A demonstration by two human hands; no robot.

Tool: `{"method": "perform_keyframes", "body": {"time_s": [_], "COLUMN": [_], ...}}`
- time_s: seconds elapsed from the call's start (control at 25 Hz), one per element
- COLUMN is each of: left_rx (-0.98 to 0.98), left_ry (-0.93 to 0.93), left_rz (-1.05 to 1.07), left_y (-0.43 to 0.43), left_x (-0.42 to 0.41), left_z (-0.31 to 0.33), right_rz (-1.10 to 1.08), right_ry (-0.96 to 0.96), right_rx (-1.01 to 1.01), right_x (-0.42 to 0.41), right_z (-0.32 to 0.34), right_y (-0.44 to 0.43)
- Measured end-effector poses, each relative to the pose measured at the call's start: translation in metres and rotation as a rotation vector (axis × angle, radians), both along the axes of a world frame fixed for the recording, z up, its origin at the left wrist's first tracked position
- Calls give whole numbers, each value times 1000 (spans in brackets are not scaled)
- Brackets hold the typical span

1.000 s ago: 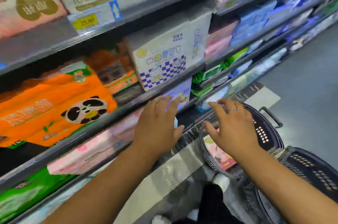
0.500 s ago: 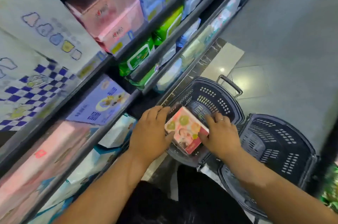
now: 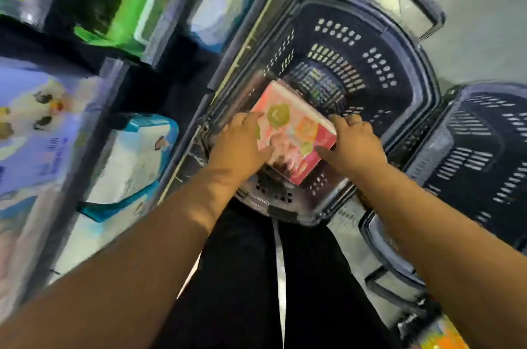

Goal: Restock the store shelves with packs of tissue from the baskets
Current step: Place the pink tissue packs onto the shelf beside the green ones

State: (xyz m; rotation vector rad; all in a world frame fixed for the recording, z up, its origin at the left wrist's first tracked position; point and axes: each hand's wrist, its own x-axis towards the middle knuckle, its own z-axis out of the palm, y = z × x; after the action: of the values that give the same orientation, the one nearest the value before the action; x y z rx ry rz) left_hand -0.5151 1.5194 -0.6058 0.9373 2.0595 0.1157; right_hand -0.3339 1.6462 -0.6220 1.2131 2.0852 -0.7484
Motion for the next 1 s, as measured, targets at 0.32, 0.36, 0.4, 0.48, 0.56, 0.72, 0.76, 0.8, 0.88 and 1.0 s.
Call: {"method": "perform_keyframes", "body": {"time_s": [0.32,0.36,0.4,0.48,0.56,0.72,0.76,0.8,0.88,1.0], "left_rx": [-180,-206,-224,-249,-301,-355,-345,-339,-323,-269], "left_ry": [-99,-108,-121,-157,-216,-197,-170,-141,-101,-122], "left_rz": [14,16,44,141,239,281,260,237,220,249], "left_y": [22,23,24,25,27,23,20,18,15,12], "left_x": [-12,-14,-17,-24,-28,-27,-26,-24,-19,-12], "left_z": [-150,-164,-175,-197,-205,-208,-206,-203,-196,-184], "right_rz": [-197,-198,-200,-211,-217,-232,-221,-211,-239,-390], "right_ry": [-70,-87,-102,-116,-123,-140,-154,-168,-160,-49], "right_rx": [-148,-194,-238,-278,-269,-294,-304,-322,-378,-490], "right_x": [-10,-11,-11,-9,-6,-1,-1,-2,-2,0], "right_z": [-169,-184,-197,-215,-222,-217,-214,-212,-208,-194], "right_y": [27,29,29,29,28,29,30,32,35,35]}}
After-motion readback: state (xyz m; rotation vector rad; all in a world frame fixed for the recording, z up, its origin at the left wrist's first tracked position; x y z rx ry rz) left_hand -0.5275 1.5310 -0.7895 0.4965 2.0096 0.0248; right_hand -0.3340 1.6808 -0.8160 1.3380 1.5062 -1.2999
